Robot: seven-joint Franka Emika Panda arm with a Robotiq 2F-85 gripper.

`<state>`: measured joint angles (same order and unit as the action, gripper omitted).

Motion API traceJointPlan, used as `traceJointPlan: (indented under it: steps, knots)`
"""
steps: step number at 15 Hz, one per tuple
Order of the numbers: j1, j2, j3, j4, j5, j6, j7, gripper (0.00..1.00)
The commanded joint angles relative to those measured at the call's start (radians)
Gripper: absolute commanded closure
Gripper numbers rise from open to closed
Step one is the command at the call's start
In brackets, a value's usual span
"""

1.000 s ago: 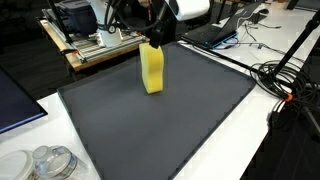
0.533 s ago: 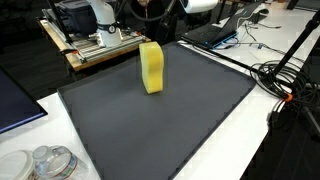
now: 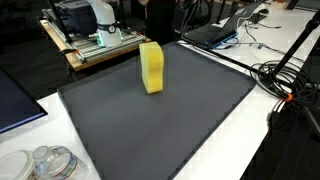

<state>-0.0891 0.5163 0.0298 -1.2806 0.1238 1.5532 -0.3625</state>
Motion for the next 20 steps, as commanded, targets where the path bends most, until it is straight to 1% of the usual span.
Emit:
traceJointPlan:
  steps: [1, 3, 6, 9, 12, 14, 16, 17, 18, 20]
  knots:
    - [0.067, -0.15, -0.009, -0.24, -0.072, 0.237, 0.112, 0.0]
    - [0.109, -0.207, -0.014, -0.334, -0.134, 0.32, 0.205, 0.0]
    - [0.174, -0.301, -0.018, -0.475, -0.255, 0.366, 0.396, 0.0]
    - [0.224, -0.406, -0.005, -0.619, -0.367, 0.385, 0.599, 0.0]
    - [0.239, -0.516, 0.014, -0.767, -0.373, 0.44, 0.813, 0.0]
    - [0.228, -0.578, 0.021, -0.84, -0.373, 0.464, 0.919, 0.0]
    - [0.196, -0.634, 0.013, -0.895, -0.298, 0.518, 0.936, 0.0]
    - [0.173, -0.666, -0.001, -0.927, -0.273, 0.562, 0.912, 0.0]
    - [0.19, -0.575, 0.032, -0.829, -0.32, 0.486, 0.911, 0.0]
    - [0.158, -0.622, 0.022, -0.876, -0.299, 0.526, 0.909, 0.0]
